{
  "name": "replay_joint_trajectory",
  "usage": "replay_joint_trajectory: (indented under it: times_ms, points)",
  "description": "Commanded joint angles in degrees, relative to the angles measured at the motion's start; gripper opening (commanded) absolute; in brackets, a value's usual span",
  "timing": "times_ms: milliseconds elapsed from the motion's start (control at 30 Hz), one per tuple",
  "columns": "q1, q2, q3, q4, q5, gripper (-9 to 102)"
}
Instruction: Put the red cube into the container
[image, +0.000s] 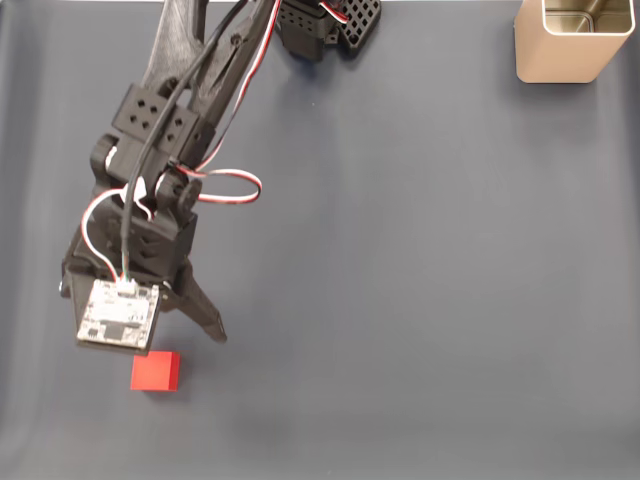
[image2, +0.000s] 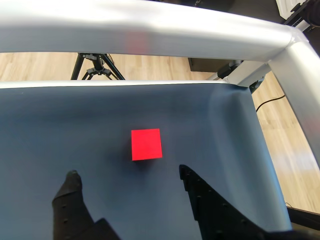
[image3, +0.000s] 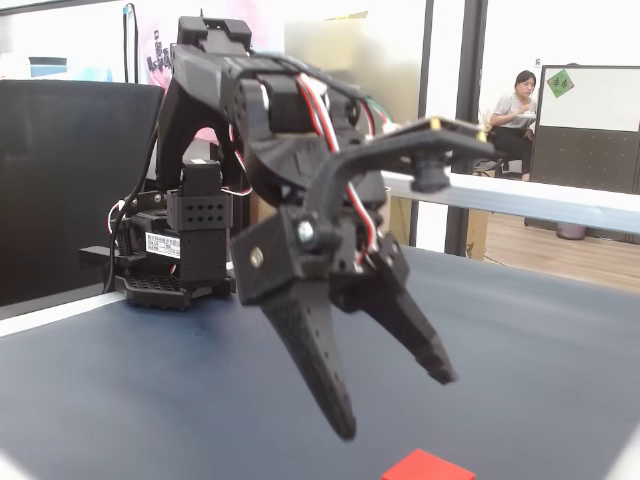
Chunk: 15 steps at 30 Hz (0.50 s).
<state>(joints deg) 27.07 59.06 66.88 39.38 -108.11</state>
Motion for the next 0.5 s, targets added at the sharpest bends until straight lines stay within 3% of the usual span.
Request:
replay_joint_trajectory:
  times_ms: [0, 467]
  points:
    - [0.4, -1.0, -4.3, -3.1, 1.1, 47]
    - [-2.0, -8.4, -8.8, -7.2, 4.2, 47]
